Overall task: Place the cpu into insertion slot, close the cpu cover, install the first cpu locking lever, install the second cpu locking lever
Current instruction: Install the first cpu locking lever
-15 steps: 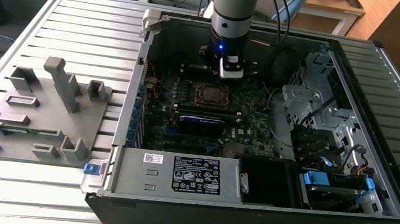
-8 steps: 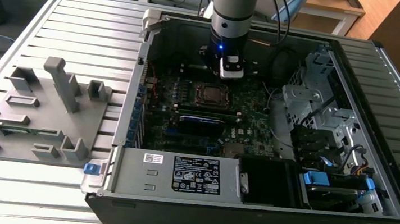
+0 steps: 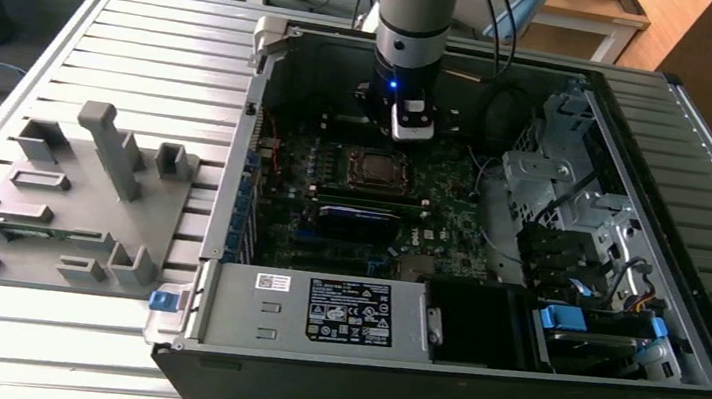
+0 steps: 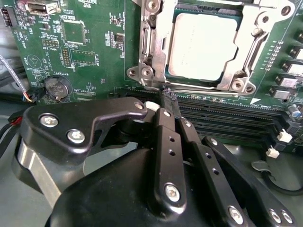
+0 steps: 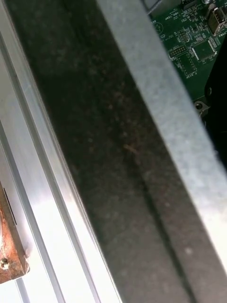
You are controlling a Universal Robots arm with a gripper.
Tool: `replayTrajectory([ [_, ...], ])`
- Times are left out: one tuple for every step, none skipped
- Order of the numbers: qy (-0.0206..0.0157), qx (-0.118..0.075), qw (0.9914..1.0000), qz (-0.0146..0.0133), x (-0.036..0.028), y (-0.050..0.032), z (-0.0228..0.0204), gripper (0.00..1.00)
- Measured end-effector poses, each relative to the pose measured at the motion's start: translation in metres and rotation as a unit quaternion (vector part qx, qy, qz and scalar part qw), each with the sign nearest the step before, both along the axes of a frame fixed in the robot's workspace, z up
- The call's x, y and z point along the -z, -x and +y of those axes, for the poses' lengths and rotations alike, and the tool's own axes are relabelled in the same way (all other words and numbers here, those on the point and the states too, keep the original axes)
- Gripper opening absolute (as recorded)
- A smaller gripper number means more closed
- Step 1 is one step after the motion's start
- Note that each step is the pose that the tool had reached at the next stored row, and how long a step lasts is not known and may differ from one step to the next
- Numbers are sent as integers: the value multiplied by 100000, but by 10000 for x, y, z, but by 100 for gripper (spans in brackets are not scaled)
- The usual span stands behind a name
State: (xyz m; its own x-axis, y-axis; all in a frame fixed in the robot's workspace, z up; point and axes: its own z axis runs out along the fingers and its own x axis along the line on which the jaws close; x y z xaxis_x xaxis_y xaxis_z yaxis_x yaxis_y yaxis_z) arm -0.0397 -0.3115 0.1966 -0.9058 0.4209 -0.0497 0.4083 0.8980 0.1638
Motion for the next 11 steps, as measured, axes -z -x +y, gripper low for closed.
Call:
replayTrajectory([
  [-6,-5,100000,-33,1,0,0,11],
  [-9,-4,100000,-57,1,0,0,11],
  [-12,-1,100000,-67,1,0,0,11],
  [-24,-2,100000,-78,1,0,-1,11],
  [-32,3,100000,-82,2,1,-4,11],
  [-31,1,100000,-79,2,0,-8,11],
  [-24,-1,100000,-77,2,0,-14,11],
  [-13,1,100000,-73,1,0,-20,11],
  [8,1,100000,-68,0,1,-27,11],
  [-4,1,100000,-68,0,1,-31,11],
  [-19,2,100000,-69,1,1,-35,11],
])
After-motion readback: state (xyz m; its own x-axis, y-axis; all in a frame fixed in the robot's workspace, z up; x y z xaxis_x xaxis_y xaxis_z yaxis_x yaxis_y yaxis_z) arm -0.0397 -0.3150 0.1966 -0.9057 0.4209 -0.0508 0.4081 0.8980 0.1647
